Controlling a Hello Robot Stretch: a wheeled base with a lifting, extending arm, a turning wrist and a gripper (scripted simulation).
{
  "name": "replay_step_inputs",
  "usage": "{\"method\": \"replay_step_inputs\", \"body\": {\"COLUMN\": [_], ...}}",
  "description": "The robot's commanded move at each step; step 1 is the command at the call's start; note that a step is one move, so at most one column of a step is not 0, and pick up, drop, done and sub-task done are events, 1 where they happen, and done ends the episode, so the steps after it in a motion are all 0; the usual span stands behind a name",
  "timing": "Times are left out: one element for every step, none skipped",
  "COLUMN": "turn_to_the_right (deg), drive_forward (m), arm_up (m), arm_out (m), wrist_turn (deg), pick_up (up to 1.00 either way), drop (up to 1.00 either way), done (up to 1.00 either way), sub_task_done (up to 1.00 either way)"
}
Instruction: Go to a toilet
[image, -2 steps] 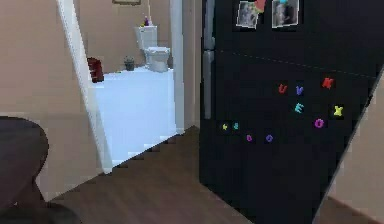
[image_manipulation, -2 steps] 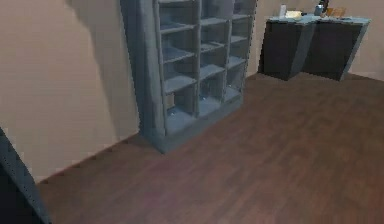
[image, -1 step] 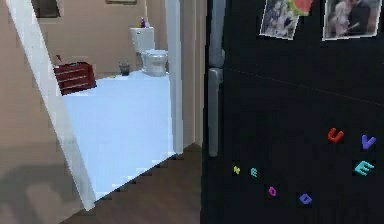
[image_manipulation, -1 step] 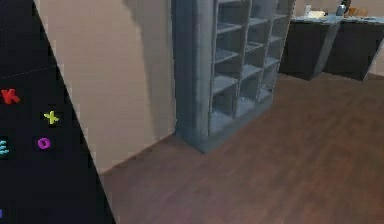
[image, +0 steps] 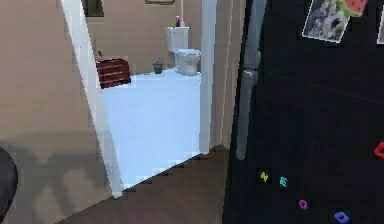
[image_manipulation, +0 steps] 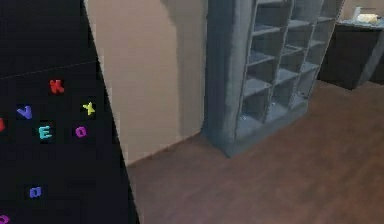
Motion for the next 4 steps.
{"method": "replay_step_inputs", "body": {"turn_to_the_right": [0.0, -30.0, -3.0, 0.0], "drive_forward": [0.55, 0.00, 0.00, 0.30], "arm_up": [0.00, 0.00, 0.00, 0.00], "arm_out": [0.00, 0.00, 0.00, 0.00], "wrist_turn": [0.0, 0.0, 0.0, 0.0], "pick_up": [0.00, 0.00, 0.00, 0.00], "drop": [0.00, 0.00, 0.00, 0.00], "done": [0.00, 0.00, 0.00, 0.00], "sub_task_done": [0.00, 0.00, 0.00, 0.00]}}
